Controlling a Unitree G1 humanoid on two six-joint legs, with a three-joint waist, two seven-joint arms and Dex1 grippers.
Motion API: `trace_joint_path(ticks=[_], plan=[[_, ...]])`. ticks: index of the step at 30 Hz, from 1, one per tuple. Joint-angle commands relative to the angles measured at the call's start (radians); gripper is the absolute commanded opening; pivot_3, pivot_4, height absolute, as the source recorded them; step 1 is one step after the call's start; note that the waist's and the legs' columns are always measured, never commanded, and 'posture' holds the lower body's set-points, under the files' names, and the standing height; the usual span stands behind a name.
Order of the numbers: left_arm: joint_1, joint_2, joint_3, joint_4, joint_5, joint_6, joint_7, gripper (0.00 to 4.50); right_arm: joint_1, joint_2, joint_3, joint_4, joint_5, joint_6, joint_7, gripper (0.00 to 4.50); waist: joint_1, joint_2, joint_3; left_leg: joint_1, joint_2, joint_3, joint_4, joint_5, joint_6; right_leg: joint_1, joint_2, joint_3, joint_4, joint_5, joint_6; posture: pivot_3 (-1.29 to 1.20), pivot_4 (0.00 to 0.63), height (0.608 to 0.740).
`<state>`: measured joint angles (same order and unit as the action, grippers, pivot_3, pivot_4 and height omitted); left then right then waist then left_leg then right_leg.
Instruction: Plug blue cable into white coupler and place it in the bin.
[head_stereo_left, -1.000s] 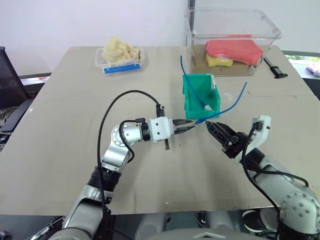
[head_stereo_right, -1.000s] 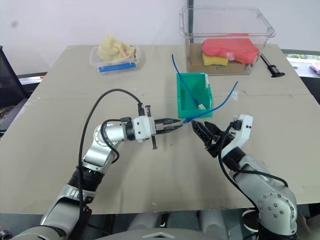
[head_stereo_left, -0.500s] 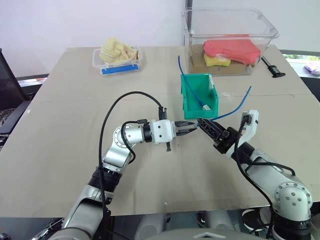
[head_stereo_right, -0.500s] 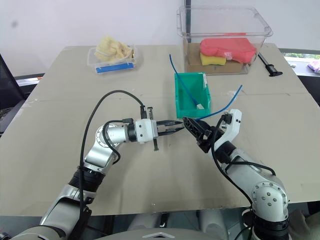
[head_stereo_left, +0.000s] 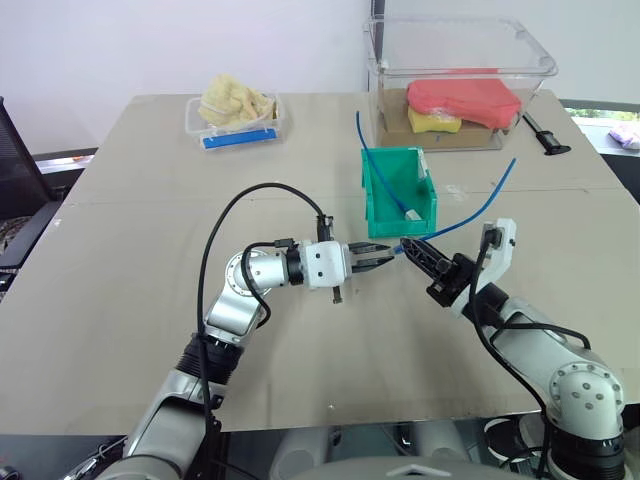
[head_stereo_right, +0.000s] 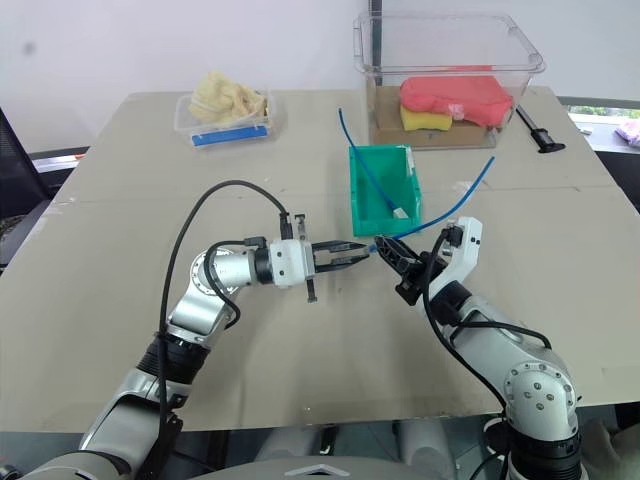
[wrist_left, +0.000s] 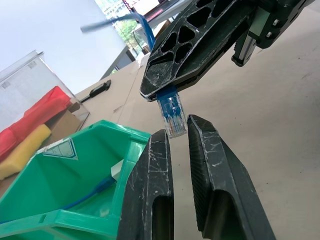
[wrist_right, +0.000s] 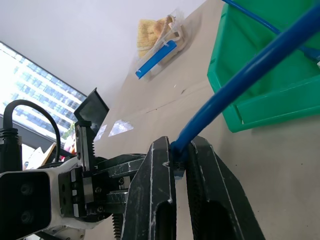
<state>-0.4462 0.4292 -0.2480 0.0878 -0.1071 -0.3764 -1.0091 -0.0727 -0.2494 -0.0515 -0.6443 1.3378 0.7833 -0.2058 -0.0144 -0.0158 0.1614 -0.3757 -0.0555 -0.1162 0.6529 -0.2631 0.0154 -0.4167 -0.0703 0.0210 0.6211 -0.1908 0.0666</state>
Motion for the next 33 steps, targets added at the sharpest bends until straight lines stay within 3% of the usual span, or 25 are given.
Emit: trace_joint_path(ticks=[1, 7, 10, 14, 19, 29, 32, 33], plan=[[0.018, 0.006, 0.018, -0.078, -0.067, 0.079, 0.0, 1.25, -0.024, -0.015, 0.0, -0.015, 0.033, -0.012, 0.006, 0.0, -0.001, 0.0, 0.0, 0.0, 0.0, 0.0, 0.0, 0.0, 0.0, 0.0, 0.0, 0.0, 0.0, 0.0, 0.0, 0.0, 0.15, 0.74], [0.11, 0.074, 0.152, -0.218, -0.241, 0.387, 0.056, 4.12, -0.031, -0.057, -0.022, 0.011, 0.036, -0.021, 0.047, 0.0, -0.006, 0.0, 0.0, 0.0, 0.001, -0.001, 0.0, 0.0, 0.0, 0.0, 0.0, 0.0, 0.0, 0.0, 0.0, 0.0, 0.15, 0.74], [0.17, 0.127, 0.26, -0.273, -0.35, 0.556, 0.098, 4.12, -0.033, -0.074, -0.035, 0.03, 0.03, -0.029, 0.077, 0.0, -0.009, 0.0, 0.0, 0.0, 0.002, -0.001, 0.0, 0.0, 0.0, 0.0, 0.001, 0.0, 0.0, 0.0, 0.0, 0.0, 0.15, 0.74], [0.204, 0.231, 0.355, -0.213, -0.399, 0.644, 0.04, 4.12, -0.042, -0.085, -0.034, 0.055, 0.016, -0.032, 0.108, 0.0, -0.01, 0.001, 0.0, 0.0, 0.002, -0.001, 0.0, 0.0, 0.0, 0.0, 0.001, 0.0, 0.0, 0.0, 0.0, 0.0, 0.15, 0.74], [0.145, 0.329, 0.332, -0.015, -0.313, 0.567, -0.091, 4.12, -0.061, -0.09, -0.027, 0.077, 0.007, -0.025, 0.136, 0.0, -0.001, 0.001, 0.0, 0.0, 0.001, 0.003, 0.0, 0.0, 0.0, 0.0, 0.001, -0.001, 0.0, 0.0, 0.0, 0.0, 0.15, 0.74], [-0.074, 0.251, 0.19, 0.358, -0.13, 0.379, -0.172, 4.12, -0.028, -0.106, -0.046, 0.038, 0.004, -0.032, 0.118, 0.0, 0.0, 0.0, 0.001, -0.001, 0.0, 0.003, -0.001, 0.0, 0.0, -0.001, 0.0, -0.001, -0.001, 0.0, 0.0, 0.0, 0.15, 0.74], [-0.106, 0.239, 0.16, 0.451, -0.082, 0.31, -0.196, 3.39, -0.007, -0.111, -0.055, 0.015, 0.012, -0.037, 0.103, 0.0, -0.003, 0.0, 0.001, -0.001, 0.0, 0.002, -0.001, 0.0, 0.0, -0.002, 0.0, -0.001, -0.001, 0.0, 0.0, 0.0, 0.15, 0.74], [-0.116, 0.235, 0.153, 0.477, -0.073, 0.294, -0.205, 2.76, -0.002, -0.113, -0.057, 0.009, 0.014, -0.039, 0.099, 0.0, -0.004, 0.0, 0.001, -0.001, 0.0, 0.002, -0.001, 0.0, 0.0, -0.002, 0.0, 0.0, 0.0, 0.0, 0.0, 0.0, 0.15, 0.74]])
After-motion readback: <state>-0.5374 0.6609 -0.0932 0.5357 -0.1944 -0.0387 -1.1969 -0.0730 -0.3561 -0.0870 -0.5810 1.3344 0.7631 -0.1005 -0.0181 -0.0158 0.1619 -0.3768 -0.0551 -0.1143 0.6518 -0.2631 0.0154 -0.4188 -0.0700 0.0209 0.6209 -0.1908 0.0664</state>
